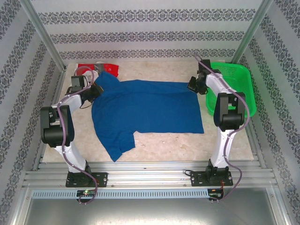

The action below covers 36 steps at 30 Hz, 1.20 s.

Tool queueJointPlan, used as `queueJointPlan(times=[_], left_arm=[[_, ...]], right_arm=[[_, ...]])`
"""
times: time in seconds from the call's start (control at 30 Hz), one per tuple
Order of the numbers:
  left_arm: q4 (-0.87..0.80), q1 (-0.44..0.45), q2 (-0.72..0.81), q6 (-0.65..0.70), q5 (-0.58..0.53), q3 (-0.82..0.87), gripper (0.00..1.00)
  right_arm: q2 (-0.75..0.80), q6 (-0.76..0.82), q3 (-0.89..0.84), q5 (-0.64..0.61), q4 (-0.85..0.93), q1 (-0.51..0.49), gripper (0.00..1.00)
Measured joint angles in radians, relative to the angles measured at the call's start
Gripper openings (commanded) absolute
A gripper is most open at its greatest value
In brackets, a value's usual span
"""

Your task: Fold and stack the t-shirts

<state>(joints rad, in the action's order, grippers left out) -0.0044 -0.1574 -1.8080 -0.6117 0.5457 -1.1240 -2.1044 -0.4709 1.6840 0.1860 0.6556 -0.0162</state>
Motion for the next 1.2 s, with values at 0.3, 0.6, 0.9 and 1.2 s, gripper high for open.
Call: queueJointPlan(times=[0.3, 0.6, 0.9, 1.2], left_arm=[[-0.016, 0.016, 0.022, -0.026, 0.014, 0.062, 0.0], [-0.017, 0.025, 0.05, -0.051, 0.014, 0.099, 0.0], [-0.019, 0.005, 0.076, -0.052, 0.019, 0.102, 0.0], [-0.042, 0.0, 0.103, -0.073, 0.043, 0.102, 0.0]], right_arm=[[0.0, 0.0, -0.003, -0.005, -0.001, -0.002, 0.0], [0.004, 0.0, -0.023, -0.022, 0.0, -0.002, 0.0], [0.004, 0.015, -0.024, -0.065, 0.014, -0.002, 0.0], [0.003, 0.034, -0.024, -0.093, 0.035, -0.013, 0.0]])
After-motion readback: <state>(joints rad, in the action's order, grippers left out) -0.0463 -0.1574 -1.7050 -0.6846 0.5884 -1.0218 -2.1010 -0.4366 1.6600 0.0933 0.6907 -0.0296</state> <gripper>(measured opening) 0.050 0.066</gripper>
